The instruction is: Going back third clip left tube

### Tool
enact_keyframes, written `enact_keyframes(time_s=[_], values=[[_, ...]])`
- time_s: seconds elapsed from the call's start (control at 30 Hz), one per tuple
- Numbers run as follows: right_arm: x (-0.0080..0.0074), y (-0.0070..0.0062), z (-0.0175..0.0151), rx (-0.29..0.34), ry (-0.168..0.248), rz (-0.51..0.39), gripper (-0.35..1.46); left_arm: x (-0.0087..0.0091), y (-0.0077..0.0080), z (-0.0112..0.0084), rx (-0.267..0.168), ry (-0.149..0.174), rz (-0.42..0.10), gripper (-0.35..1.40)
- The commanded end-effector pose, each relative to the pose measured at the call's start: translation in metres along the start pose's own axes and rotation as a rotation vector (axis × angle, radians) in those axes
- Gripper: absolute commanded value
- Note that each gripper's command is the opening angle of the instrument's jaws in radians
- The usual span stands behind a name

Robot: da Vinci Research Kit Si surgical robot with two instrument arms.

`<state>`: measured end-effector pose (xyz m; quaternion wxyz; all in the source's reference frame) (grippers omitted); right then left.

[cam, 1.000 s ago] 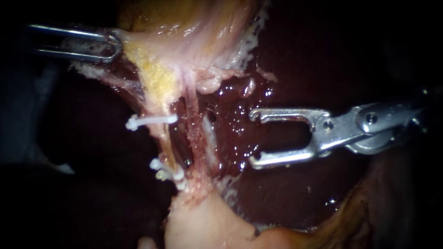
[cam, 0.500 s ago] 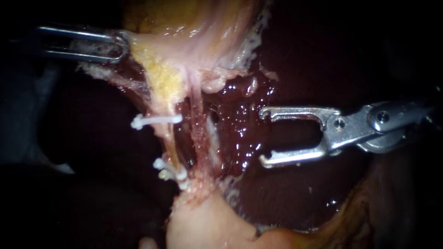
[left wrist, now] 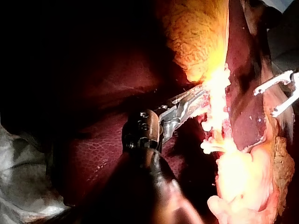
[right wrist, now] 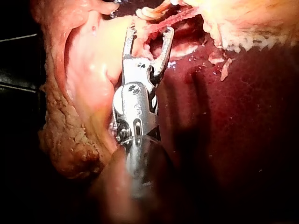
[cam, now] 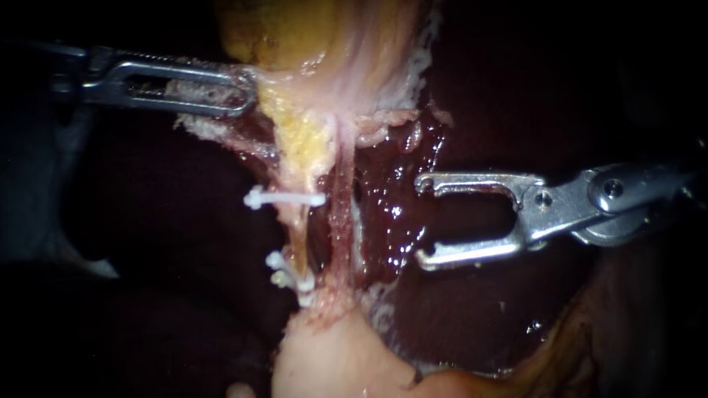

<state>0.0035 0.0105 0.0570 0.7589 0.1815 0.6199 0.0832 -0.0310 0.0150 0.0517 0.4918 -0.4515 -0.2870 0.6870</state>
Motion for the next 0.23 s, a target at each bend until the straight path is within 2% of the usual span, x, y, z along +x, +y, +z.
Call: enact_keyframes(time_s=[0.03,0.23], values=[[0.0000,0.0000,0.0000,0.000,0.000,0.000,0.50,0.0000,0.0000,0.0000,0.001,-0.001,0.000,-0.35],[0.0001,0.0000,0.0000,0.000,0.000,0.000,0.50,0.0001,-0.0001,-0.0003,-0.002,-0.003,0.000,-0.35]])
